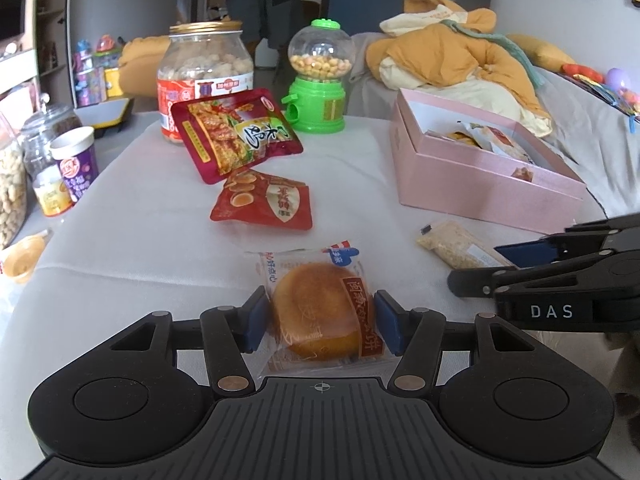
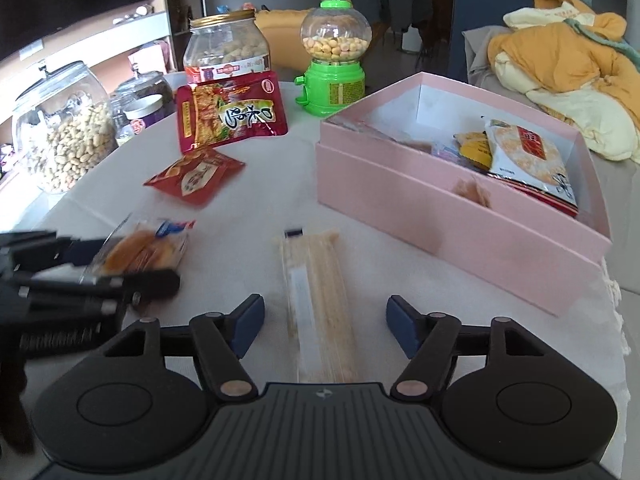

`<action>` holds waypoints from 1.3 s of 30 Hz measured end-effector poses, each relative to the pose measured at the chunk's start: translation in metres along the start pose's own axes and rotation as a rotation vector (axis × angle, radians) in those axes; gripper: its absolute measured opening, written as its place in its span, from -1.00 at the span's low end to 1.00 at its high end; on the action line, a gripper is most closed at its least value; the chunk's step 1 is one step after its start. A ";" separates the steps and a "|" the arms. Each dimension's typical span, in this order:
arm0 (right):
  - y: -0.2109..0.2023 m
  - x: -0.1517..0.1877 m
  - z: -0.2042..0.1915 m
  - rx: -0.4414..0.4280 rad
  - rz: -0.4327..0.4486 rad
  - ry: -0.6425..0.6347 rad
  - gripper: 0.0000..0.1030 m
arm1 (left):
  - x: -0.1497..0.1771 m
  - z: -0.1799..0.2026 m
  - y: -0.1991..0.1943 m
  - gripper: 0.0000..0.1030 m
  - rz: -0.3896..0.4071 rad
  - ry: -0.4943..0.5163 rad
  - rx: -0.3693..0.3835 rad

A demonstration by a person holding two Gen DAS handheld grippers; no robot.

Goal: Organize snacks
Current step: 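Grasp the long rice bar packet with the right gripper, then carry both packets into the pink box and open both grippers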

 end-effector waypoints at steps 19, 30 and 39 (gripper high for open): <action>-0.031 0.027 0.010 -0.020 -0.036 -0.042 -0.43 | 0.004 -0.001 -0.002 0.20 0.029 -0.003 0.012; -0.058 0.016 0.024 -0.033 0.030 0.012 -0.43 | 0.005 -0.001 -0.003 0.20 0.030 0.011 0.003; -0.089 0.017 0.038 -0.024 0.092 0.035 -0.43 | 0.005 0.004 -0.001 0.20 0.028 0.043 -0.021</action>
Point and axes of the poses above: each gripper's, at about its wrist camera, not at the fingertips, and y roughly the way its jaws point, z to its right, x to its underside, the point moved 3 cm from there along y, roughly the way its jaws point, and after that the axes turned 13 degrees about -y, right-handed, at the moved point
